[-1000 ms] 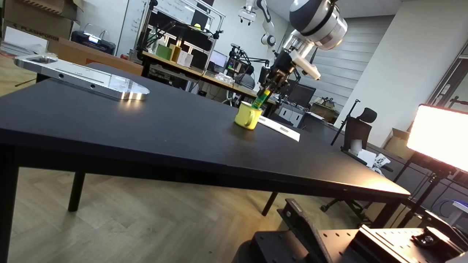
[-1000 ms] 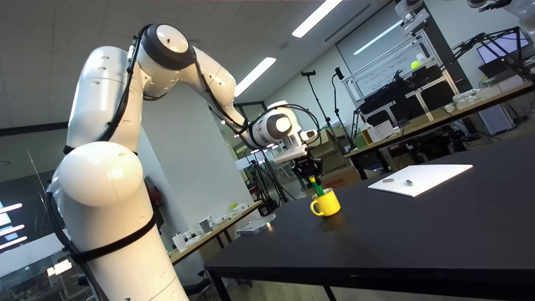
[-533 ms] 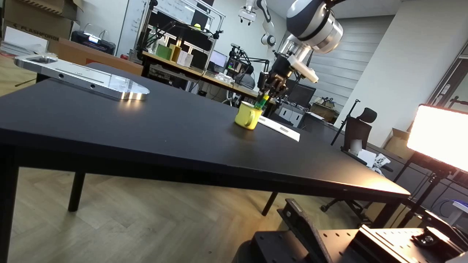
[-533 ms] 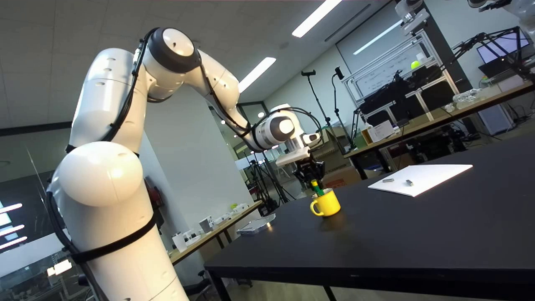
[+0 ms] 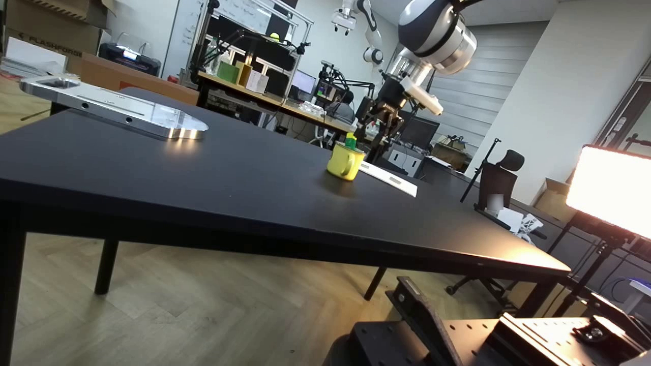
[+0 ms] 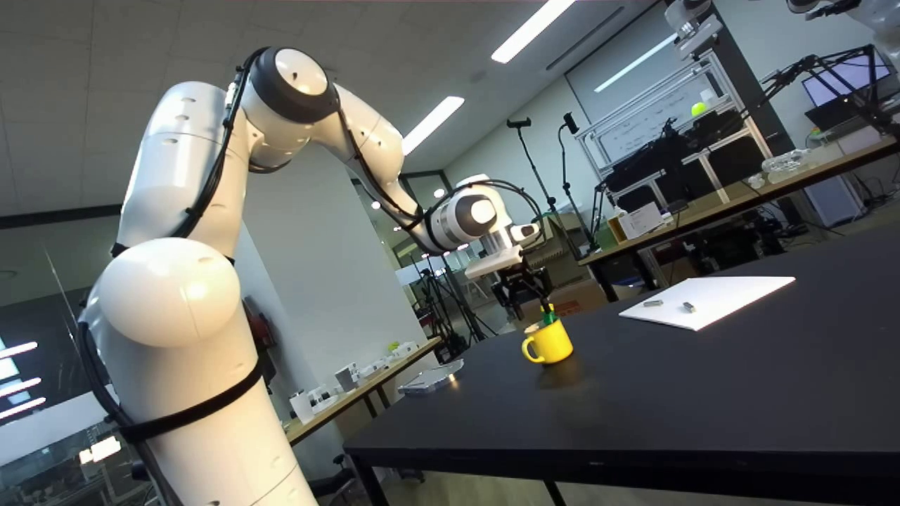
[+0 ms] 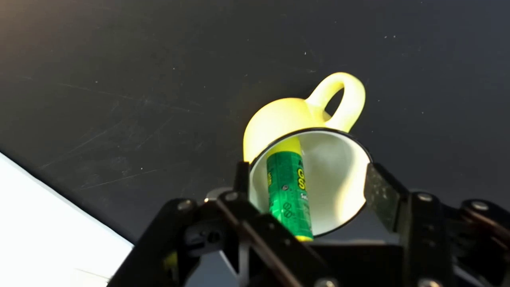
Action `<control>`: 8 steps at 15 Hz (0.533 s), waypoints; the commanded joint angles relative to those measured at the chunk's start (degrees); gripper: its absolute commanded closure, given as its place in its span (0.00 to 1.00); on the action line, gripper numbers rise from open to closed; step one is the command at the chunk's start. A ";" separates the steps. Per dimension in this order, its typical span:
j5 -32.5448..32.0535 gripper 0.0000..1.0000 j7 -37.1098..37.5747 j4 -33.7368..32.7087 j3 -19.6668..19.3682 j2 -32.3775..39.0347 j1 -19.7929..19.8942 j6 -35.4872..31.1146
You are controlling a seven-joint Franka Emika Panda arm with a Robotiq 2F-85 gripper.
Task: Take the paper glue from the cup and place it on the table afterward return it to the cup
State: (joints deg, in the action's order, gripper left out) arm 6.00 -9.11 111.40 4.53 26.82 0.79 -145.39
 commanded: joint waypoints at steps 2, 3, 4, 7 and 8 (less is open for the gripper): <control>-0.36 0.00 0.38 -2.13 -0.12 -1.69 0.37 3.01; -0.55 0.00 0.46 -2.25 -0.27 -2.07 0.33 3.43; -0.45 0.00 0.31 -2.31 -0.25 -2.51 0.46 4.10; -0.28 0.00 0.03 -2.10 -0.25 -1.99 0.32 3.60; -0.27 0.00 0.00 -2.21 -0.36 -2.35 0.37 4.51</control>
State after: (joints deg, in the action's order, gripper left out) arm 5.78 -9.18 109.26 4.14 24.46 1.16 -140.97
